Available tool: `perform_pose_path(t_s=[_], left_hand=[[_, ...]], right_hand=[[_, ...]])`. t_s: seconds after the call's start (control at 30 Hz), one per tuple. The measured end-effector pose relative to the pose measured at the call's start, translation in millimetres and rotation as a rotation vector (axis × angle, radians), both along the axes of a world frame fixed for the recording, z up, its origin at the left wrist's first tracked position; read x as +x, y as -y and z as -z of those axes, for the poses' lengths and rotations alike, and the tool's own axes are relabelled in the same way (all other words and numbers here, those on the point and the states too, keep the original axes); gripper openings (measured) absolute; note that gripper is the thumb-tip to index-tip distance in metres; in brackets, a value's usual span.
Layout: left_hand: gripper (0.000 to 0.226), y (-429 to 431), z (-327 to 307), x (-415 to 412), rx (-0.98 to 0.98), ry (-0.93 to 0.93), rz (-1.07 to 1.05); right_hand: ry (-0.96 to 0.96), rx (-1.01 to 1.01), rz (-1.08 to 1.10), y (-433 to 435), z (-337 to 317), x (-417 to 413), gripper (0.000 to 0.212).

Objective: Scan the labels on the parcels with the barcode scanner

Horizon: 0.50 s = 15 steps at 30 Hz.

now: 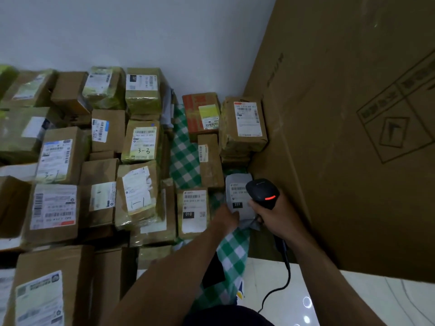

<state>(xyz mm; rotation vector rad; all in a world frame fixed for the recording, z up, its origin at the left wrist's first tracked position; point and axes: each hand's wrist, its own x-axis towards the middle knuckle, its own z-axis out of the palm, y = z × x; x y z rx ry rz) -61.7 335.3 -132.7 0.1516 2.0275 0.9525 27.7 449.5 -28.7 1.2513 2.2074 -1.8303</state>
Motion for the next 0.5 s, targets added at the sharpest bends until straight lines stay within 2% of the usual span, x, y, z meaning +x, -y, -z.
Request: perform_pose_path(t_s=[0.07,0.17,0.3,0.33,0.4,0.5], left_hand=[[0.03,0,11,2,-0.007,0.1,-0.021],[0.012,3,17,4,0.008,0.15,-0.163],[0.013,3,9,18,0.085,0.075,-0.219],[0.013,4,0,22,0.118,0.041,-0.21],[0.013,13,-10,28,0.228,-0.042,-0.195],[0.015,33,-31,32,0.374,-0.14,-0.218]], right_hand=[[0.011,-0.002,0.024,1,-1,1,0.052],[0.02,-0.025,0.035,0,-1,2,0.046],[0.019,-0.013,0.057,1,-2,3,0.055],[0.011,0.006,0.059,2,-2,3,0.052],[-0.006,0.041,0.06,4,-2,3,0.046],[-0.044,0.031,0.104,9,-6,0,0.054]])
